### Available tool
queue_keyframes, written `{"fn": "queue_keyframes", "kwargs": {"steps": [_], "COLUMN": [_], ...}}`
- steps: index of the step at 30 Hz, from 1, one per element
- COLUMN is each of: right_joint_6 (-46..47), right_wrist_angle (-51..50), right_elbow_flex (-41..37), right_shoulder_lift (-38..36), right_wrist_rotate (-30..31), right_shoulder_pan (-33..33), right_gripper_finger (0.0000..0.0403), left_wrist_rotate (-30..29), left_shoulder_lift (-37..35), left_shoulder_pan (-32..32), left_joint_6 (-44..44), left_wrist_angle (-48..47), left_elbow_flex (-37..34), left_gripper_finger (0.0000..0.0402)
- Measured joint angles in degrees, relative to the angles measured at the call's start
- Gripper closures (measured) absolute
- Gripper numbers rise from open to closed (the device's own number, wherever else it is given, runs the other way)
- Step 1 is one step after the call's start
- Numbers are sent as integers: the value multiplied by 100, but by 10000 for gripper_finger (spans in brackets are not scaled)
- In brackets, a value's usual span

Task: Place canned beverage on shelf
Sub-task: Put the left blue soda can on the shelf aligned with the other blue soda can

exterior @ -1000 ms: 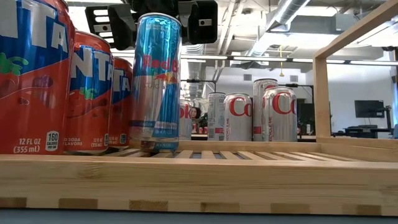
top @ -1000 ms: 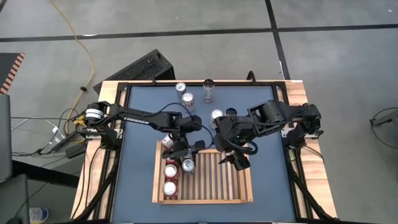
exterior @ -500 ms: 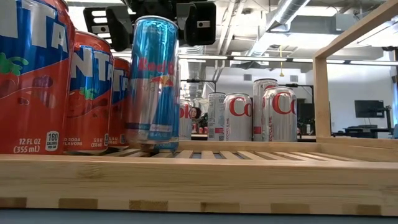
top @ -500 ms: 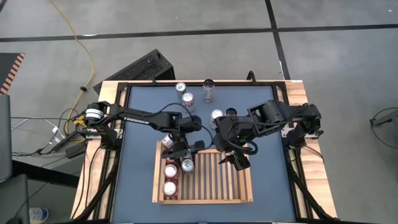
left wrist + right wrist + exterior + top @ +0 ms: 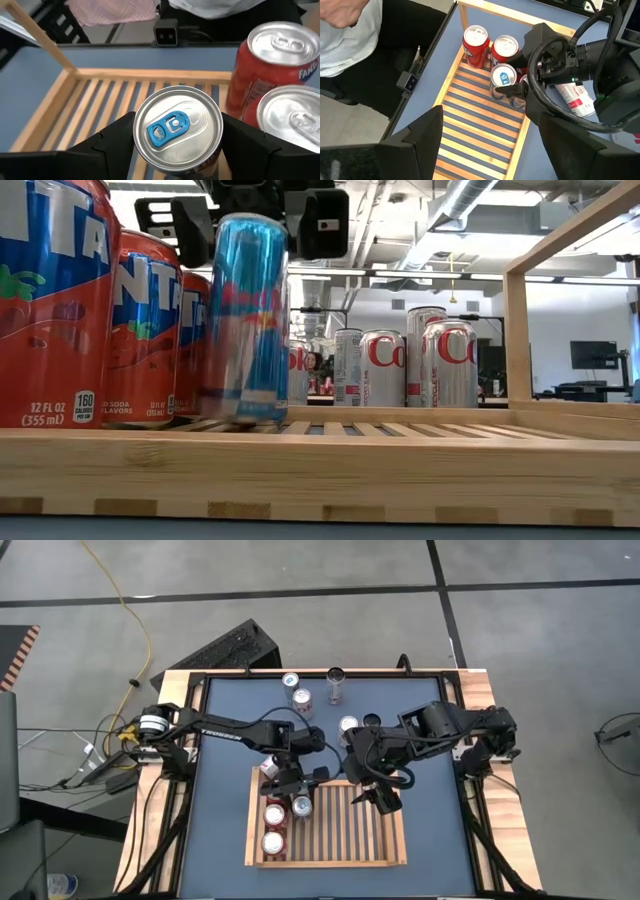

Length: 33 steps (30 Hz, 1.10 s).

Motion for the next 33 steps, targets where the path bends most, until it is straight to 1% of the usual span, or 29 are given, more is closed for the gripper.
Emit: {"fn": "queue_keyframes", "kwargs": {"steps": [9, 15, 21, 25, 33], "right_joint_6": [38, 38, 40, 42, 42], "right_wrist_angle": [4, 2, 2, 4, -76], "right_elbow_flex": [0, 0, 0, 0, 0], "right_shoulder_lift": [0, 0, 0, 0, 0], "right_wrist_rotate": [0, 0, -2, -2, -2], "right_shoulder_pan": [1, 1, 1, 1, 1], "right_gripper_finger": [94, 94, 94, 94, 94], "left_wrist_rotate": [-16, -38, -222, -233, -287], "left_shoulder_lift": [0, 0, 0, 0, 0], "left_shoulder_pan": [0, 0, 0, -25, -55], "left_joint_6": [-35, -221, -433, -452, -512], "left_wrist_angle": [79, 80, 190, 230, 193], "left_elbow_flex": [-2, -2, 0, 9, 9], "left_gripper_finger": [161, 160, 132, 114, 110]}}
